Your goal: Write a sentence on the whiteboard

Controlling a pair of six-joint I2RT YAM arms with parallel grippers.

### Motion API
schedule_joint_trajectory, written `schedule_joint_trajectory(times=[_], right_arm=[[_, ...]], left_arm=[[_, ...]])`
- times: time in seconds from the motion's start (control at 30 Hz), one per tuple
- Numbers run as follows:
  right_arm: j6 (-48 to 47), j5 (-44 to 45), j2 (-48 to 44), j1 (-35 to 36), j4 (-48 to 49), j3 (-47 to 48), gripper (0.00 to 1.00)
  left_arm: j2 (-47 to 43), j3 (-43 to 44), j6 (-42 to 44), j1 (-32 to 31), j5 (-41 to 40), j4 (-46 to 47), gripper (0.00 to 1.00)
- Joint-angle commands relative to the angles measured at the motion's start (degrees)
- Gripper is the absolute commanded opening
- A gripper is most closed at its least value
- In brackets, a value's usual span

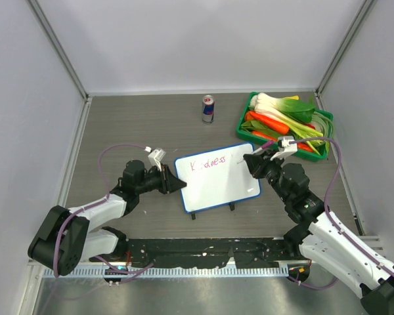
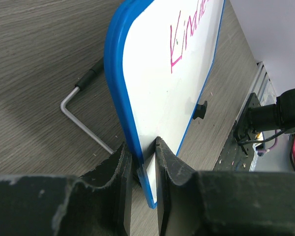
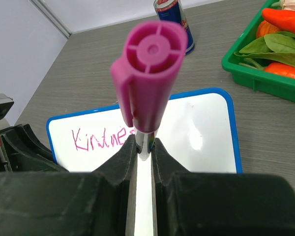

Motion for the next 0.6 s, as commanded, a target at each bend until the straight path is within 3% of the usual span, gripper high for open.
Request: schedule_joint_trajectory(times=[0.0,0.57], right_arm=[[-1.0,0.3,0.2,-0.3,1.2,0.9,0.01],[-4.6,-1.8,4.3,-0.2,3.1,2.5,0.01]], left_arm=[[0.8,1.0,3.6,-0.6,-1.7,-1.7,0.0],[1.3,1.4,3.6,-0.6,-1.7,-1.8,0.0]])
